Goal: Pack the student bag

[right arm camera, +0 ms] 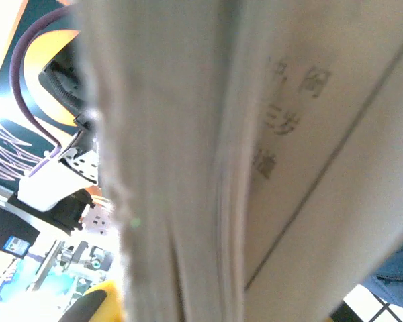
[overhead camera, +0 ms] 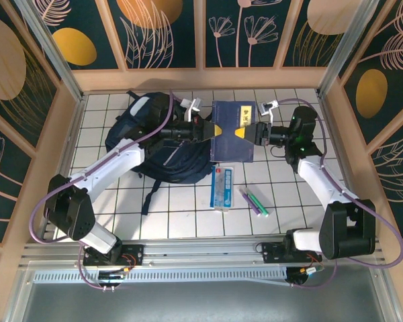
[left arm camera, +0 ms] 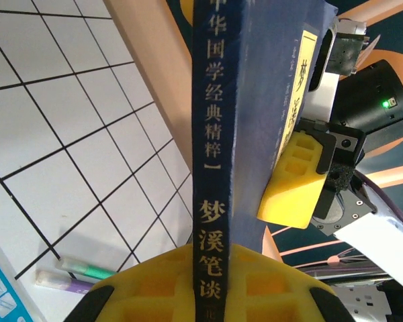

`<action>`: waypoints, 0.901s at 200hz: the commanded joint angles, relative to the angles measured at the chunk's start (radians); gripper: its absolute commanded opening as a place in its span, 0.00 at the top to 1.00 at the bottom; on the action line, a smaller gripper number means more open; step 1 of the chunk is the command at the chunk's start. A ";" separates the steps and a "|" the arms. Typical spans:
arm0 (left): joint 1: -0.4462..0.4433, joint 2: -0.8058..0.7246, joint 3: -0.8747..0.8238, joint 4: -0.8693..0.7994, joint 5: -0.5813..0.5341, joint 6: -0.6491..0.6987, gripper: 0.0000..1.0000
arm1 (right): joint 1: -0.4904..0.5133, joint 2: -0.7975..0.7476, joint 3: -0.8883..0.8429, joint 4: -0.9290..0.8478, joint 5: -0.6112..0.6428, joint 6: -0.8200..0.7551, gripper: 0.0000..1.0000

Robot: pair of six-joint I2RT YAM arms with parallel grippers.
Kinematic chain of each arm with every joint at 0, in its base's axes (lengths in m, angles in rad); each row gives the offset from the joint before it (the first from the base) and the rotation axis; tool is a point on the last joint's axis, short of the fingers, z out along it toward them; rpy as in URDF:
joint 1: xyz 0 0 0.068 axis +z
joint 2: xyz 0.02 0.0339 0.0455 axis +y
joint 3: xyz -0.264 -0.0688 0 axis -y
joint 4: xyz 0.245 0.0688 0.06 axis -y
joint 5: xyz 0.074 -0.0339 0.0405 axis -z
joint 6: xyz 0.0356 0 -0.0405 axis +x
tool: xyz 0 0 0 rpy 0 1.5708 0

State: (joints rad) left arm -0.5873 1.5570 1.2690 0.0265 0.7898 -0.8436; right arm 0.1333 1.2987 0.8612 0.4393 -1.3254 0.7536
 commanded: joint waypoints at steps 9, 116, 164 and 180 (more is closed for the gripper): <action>0.073 -0.050 -0.086 0.032 -0.043 -0.005 1.00 | -0.011 -0.019 -0.013 0.161 -0.016 0.110 0.93; 0.084 -0.085 -0.149 0.205 0.036 -0.111 1.00 | 0.026 0.044 -0.064 0.470 0.002 0.436 0.22; 0.083 -0.101 -0.162 0.229 0.059 -0.136 1.00 | 0.059 0.060 0.110 -0.360 0.176 -0.153 0.26; 0.083 -0.097 -0.164 0.245 0.083 -0.138 1.00 | 0.088 0.073 0.105 -0.300 0.125 -0.119 0.27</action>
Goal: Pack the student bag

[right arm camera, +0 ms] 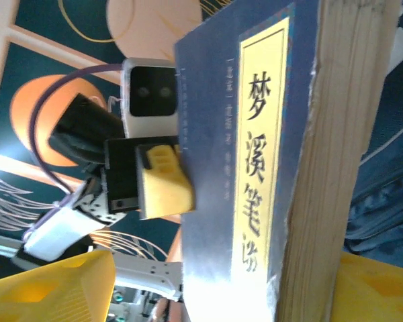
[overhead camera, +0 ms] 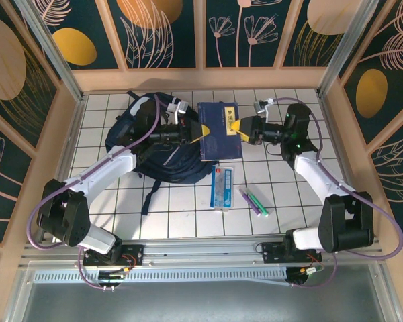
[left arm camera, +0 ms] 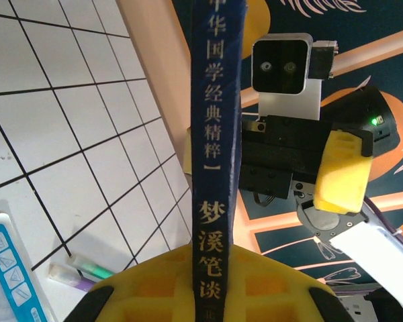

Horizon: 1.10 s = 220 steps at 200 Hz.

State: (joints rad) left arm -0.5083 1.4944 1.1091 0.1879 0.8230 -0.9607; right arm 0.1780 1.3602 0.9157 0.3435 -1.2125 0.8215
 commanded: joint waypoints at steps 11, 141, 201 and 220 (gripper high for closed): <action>0.004 -0.028 -0.013 0.111 0.063 -0.041 1.00 | 0.060 0.010 0.042 -0.157 -0.004 -0.160 0.31; -0.009 0.087 0.123 -0.525 -0.436 0.618 0.50 | -0.216 0.009 0.017 -0.369 0.186 -0.158 1.00; -0.136 0.331 0.276 -0.770 -0.798 0.714 0.42 | -0.292 0.024 0.054 -0.599 0.309 -0.338 1.00; -0.138 0.344 0.280 -0.764 -0.789 0.727 0.42 | -0.292 0.028 0.045 -0.600 0.307 -0.345 1.00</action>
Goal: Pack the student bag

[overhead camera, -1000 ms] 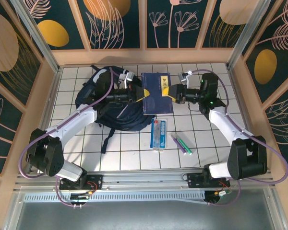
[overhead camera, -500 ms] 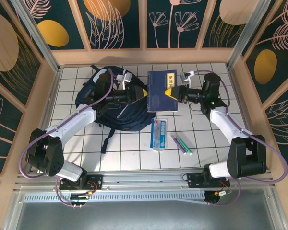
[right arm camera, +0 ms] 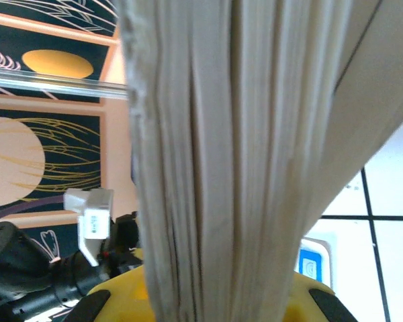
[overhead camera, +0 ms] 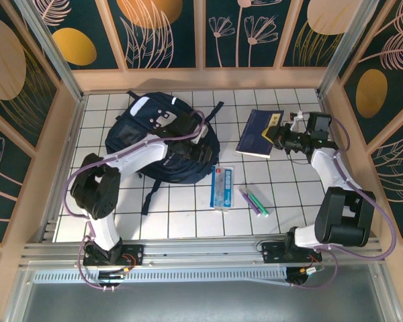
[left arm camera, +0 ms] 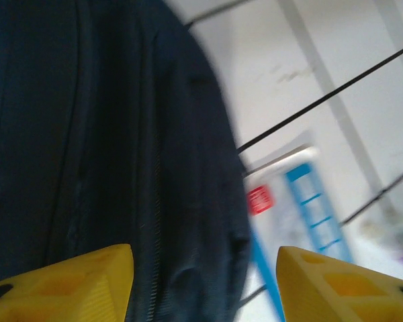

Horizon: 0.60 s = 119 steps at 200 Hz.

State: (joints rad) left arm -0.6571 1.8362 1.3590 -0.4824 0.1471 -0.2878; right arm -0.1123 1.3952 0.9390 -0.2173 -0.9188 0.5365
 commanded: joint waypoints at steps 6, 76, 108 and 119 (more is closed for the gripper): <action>0.009 0.013 0.037 -0.099 -0.098 0.060 0.42 | -0.001 -0.006 0.019 -0.040 0.015 -0.063 1.00; -0.011 0.063 0.080 -0.110 -0.327 0.001 0.49 | -0.005 0.014 0.046 -0.061 0.022 -0.089 1.00; -0.014 0.109 0.084 -0.090 -0.298 0.018 0.52 | -0.004 0.027 0.036 -0.044 0.006 -0.075 1.00; -0.016 0.125 0.082 -0.080 -0.291 0.019 0.63 | -0.003 0.025 0.034 -0.039 0.000 -0.071 1.00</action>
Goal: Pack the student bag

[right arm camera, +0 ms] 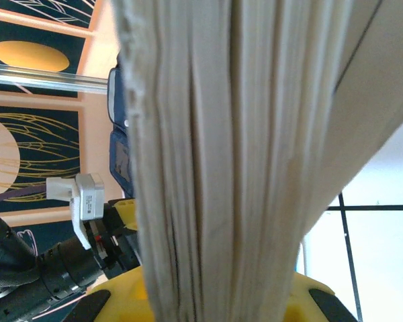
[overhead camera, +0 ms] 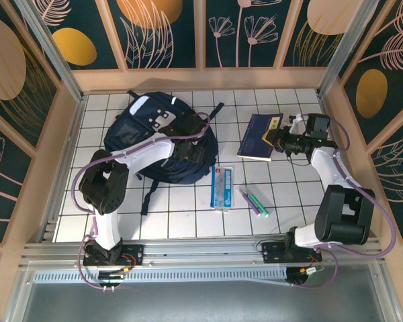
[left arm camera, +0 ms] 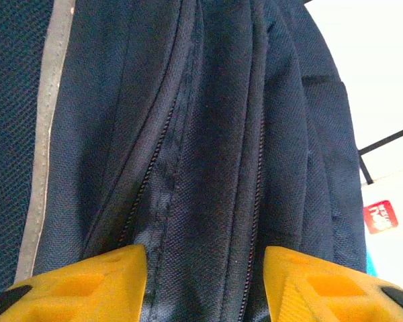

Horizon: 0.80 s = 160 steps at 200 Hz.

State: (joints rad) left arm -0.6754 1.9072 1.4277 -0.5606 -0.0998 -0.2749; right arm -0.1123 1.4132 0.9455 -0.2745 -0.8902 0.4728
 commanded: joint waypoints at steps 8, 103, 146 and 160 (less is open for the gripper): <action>0.000 0.060 0.014 0.004 -0.038 0.012 0.77 | -0.003 0.004 0.024 0.020 -0.029 -0.006 1.00; -0.005 -0.186 0.224 -0.146 -0.186 0.154 1.00 | 0.222 0.050 0.048 0.032 -0.217 -0.027 1.00; -0.004 -0.235 0.307 -0.166 -0.206 0.213 1.00 | 0.370 0.147 0.078 0.105 -0.222 0.039 1.00; -0.005 -0.244 0.345 -0.171 -0.182 0.220 1.00 | 0.415 0.179 0.081 0.190 -0.234 0.103 1.00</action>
State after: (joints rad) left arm -0.6743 1.7023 1.6867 -0.7383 -0.2821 -0.1066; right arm 0.2478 1.5520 0.9882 -0.2325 -1.0657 0.4744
